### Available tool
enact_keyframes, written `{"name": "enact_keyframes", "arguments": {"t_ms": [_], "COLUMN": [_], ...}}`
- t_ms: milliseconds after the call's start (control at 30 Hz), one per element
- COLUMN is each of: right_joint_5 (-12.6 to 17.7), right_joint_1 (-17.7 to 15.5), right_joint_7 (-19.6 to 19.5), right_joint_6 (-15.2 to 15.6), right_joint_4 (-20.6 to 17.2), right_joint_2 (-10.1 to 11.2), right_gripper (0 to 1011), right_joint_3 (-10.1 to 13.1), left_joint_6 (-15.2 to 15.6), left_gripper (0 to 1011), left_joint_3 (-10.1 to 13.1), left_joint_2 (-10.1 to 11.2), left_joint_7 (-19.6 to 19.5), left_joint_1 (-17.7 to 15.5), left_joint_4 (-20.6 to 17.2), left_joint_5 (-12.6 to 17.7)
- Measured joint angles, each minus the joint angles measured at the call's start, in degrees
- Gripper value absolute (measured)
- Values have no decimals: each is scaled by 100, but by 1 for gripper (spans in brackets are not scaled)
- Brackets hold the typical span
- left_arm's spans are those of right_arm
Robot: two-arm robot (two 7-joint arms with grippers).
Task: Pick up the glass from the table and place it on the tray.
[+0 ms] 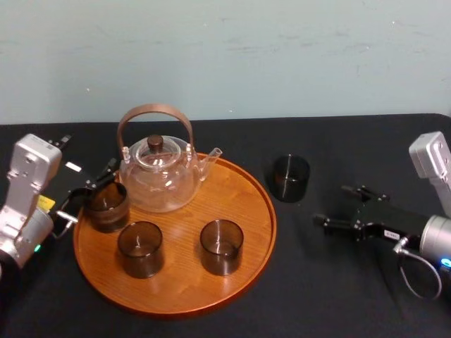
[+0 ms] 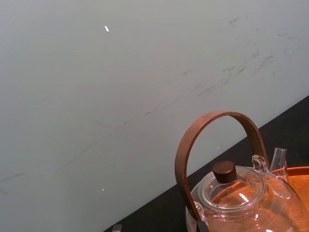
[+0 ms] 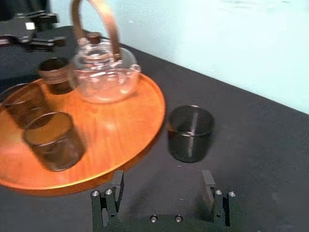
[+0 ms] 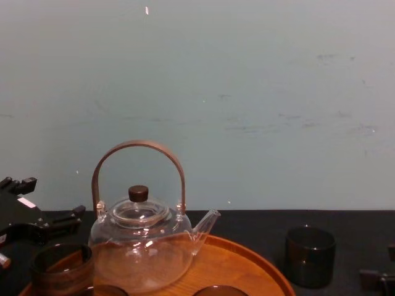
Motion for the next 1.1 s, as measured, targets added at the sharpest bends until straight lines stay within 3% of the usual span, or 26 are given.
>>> {"name": "enact_keyframes", "arguments": {"t_ms": [367, 1100], "right_joint_5": [-105, -725], "right_joint_1": [300, 1103], "right_joint_7": [-239, -188], "right_joint_6": [317, 476], "right_joint_4": [316, 1215], "right_joint_2": [-288, -932], "right_gripper": [1002, 1002], "right_joint_3": [77, -221], "left_joint_6": [0, 0], "left_gripper": [1001, 1001], "left_joint_3": [0, 0], "left_joint_2": [0, 0], "left_joint_7": [0, 0], "left_joint_1": [0, 0], "left_joint_4": [0, 0], "left_joint_5": [0, 0]}}
